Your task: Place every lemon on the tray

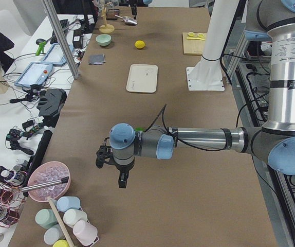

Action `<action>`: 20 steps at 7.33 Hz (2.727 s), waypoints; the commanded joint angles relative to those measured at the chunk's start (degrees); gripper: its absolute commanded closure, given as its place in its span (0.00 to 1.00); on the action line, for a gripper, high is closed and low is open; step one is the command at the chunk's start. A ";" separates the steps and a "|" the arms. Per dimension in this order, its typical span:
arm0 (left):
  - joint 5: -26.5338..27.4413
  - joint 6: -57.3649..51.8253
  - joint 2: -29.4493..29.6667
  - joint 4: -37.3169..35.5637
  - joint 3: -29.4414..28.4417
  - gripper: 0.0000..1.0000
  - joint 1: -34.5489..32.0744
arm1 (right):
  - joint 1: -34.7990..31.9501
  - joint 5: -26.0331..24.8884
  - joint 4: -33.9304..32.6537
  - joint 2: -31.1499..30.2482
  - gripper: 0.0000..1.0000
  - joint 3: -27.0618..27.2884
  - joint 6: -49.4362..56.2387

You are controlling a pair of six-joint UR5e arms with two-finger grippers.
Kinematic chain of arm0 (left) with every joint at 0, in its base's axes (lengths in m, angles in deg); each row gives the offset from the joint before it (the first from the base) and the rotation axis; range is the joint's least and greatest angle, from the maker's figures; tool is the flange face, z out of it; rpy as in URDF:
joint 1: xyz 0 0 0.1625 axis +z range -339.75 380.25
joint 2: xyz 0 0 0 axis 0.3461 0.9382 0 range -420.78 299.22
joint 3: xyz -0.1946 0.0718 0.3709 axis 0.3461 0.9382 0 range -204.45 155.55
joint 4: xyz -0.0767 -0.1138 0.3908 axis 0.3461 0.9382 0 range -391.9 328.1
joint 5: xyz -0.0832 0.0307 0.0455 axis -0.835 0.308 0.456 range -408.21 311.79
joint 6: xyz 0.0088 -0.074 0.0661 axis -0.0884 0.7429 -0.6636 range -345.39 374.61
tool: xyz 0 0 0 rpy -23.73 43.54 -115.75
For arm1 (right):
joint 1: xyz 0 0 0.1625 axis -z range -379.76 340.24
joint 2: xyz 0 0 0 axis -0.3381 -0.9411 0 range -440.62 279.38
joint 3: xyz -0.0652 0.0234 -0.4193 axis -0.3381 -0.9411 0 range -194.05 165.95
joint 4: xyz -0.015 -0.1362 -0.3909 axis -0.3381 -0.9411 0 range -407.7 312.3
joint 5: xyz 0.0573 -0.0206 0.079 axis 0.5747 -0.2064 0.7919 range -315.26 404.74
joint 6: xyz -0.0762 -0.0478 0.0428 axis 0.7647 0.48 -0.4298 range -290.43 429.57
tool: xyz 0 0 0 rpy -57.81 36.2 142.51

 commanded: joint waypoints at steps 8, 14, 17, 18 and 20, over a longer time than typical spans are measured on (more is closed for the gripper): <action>-4.97 28.63 12.58 0.91 1.27 0.02 17.43 | 13.11 -0.11 6.64 11.75 0.01 -13.60 -7.11; -1.80 32.54 15.15 5.89 -5.83 0.02 31.88 | 16.09 0.16 6.12 11.40 0.01 -14.75 -6.93; -2.50 33.33 15.59 6.62 -7.43 0.02 32.49 | 17.41 0.16 5.85 10.87 0.01 -14.75 -7.02; -2.59 33.34 16.03 6.01 -6.82 0.02 32.50 | 17.50 0.24 5.77 10.44 0.02 -14.66 -7.02; -2.59 33.51 15.94 5.92 -6.64 0.02 33.63 | 17.07 1.12 4.19 9.12 0.29 -14.13 -6.93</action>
